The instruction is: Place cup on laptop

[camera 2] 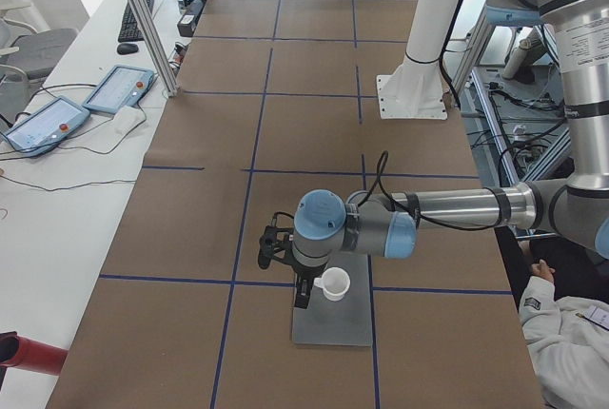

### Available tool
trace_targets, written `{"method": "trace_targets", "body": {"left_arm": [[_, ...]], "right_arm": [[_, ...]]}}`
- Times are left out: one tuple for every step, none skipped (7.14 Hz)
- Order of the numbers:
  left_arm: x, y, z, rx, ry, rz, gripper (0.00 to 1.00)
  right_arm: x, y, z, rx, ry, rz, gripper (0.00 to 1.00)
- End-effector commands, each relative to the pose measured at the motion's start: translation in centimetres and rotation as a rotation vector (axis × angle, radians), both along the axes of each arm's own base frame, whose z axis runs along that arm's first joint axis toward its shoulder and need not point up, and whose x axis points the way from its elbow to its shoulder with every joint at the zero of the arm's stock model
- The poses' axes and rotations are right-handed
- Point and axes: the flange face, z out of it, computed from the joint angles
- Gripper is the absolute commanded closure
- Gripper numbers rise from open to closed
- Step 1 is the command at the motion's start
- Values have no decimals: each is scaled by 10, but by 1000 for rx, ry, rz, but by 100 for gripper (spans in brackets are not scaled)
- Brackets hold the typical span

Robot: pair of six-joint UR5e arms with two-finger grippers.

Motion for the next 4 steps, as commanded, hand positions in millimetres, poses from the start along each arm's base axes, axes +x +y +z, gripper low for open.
{"method": "trace_targets", "body": {"left_arm": [[-9,-16,-36,-54,-27,8,0],[-10,-15,-30,-77,-54,-5,0],[-10,-14,-24,-99,-60,-24,0],[-8,-17,-10,-99,-62,-21,0]], "right_arm": [[0,0,0,1,0,0,0],[0,1,1,-2,2,0,0],[0,0,0,-1,0,0,0],[0,0,0,-1,0,0,0]]}}
